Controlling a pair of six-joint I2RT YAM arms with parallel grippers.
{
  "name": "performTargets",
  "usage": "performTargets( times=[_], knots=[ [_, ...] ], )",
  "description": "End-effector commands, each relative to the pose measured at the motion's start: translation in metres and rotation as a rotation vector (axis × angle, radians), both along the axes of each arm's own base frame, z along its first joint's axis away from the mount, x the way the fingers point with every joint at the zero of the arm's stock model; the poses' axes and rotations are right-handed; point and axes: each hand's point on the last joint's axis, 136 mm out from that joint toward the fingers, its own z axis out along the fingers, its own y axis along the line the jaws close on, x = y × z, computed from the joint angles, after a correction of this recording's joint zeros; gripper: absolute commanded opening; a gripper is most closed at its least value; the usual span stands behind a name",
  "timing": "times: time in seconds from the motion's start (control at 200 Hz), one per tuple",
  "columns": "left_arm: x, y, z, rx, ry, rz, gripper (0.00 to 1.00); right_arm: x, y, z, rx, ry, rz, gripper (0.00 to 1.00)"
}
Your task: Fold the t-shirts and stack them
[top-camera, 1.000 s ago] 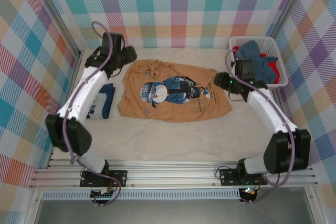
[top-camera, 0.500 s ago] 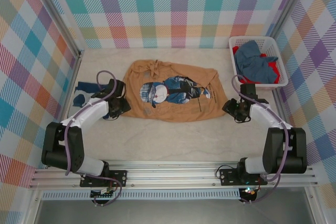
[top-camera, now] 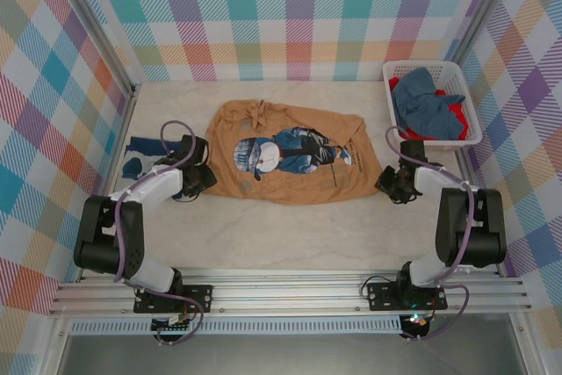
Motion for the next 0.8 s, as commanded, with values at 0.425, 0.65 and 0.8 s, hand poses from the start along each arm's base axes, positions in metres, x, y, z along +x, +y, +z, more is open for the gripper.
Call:
performTargets(
  times=[0.425,0.65,0.8],
  knots=[
    [0.003,0.017,0.031,0.082,-0.153,0.043,0.00,-0.012,-0.001,0.062,-0.035,-0.162,0.028,0.00],
    [-0.025,0.017,0.095,0.035,-0.290,0.047,0.00,-0.057,0.007,0.087,0.000,-0.146,0.047,0.00],
    [-0.030,0.020,0.107,0.031,-0.321,0.062,0.00,-0.060,0.008,0.096,0.002,-0.154,0.051,0.00]
  ],
)
